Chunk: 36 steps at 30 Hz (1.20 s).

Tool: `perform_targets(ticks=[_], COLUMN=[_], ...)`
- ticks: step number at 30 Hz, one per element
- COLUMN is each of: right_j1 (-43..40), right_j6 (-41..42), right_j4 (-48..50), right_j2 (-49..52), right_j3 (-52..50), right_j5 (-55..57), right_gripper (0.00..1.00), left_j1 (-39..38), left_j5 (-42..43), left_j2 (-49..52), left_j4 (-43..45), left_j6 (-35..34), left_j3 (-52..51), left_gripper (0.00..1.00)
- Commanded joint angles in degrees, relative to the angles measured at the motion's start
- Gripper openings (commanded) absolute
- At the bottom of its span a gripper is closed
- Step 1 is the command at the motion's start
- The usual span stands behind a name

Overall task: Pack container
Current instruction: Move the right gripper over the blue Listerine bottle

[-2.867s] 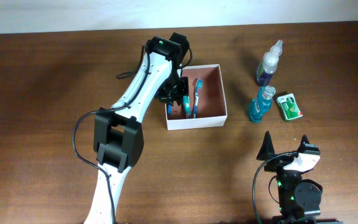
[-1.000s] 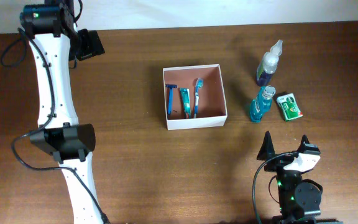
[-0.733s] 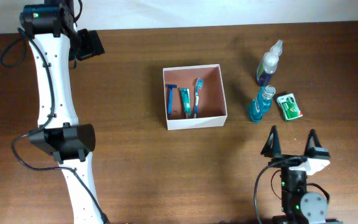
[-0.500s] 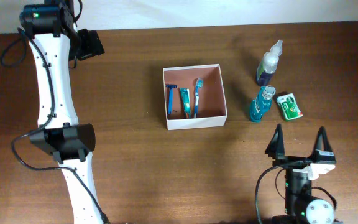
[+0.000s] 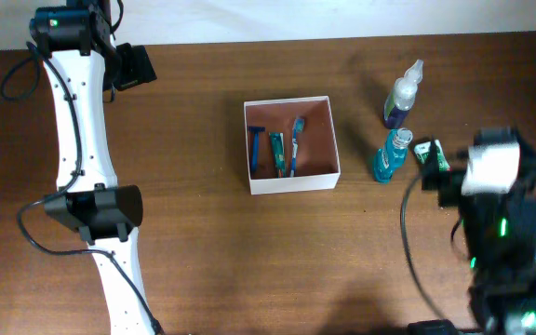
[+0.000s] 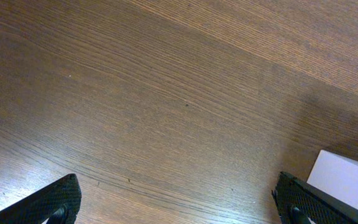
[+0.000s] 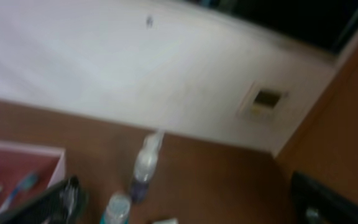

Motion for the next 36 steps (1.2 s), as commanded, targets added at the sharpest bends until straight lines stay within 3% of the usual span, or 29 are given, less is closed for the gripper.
perform_targets(ticks=[1, 5, 9, 16, 30, 36], right_j1=[0.48, 0.48, 0.46, 0.48, 0.42, -1.20], right_j6=[2.49, 4.98, 4.98, 5.01, 5.18, 20.59], right_j4=[-9.53, -28.20, -41.72, -43.76, -43.06, -42.86], right_j2=[10.64, 22.51, 31.23, 36.92, 50.75, 54.64], right_j3=[15.23, 33.70, 45.31, 46.27, 46.27, 46.27], right_j5=[0.83, -4.74, -11.32, -25.59, -20.26, -10.03], right_gripper=[0.98, 0.98, 0.98, 0.98, 0.98, 0.98], left_j1=[0.28, 0.28, 0.28, 0.28, 0.28, 0.28], left_j5=[-0.48, -0.48, -0.48, -0.48, -0.48, -0.50], left_j2=[-0.61, -0.61, -0.61, -0.61, -0.61, -0.61], left_j4=[0.07, 0.07, 0.07, 0.04, 0.07, 0.04], left_j6=[0.28, 0.28, 0.28, 0.28, 0.28, 0.28], left_j3=[0.79, 0.79, 0.79, 0.79, 0.79, 0.79], left_gripper=[0.99, 0.99, 0.99, 0.99, 0.99, 0.99])
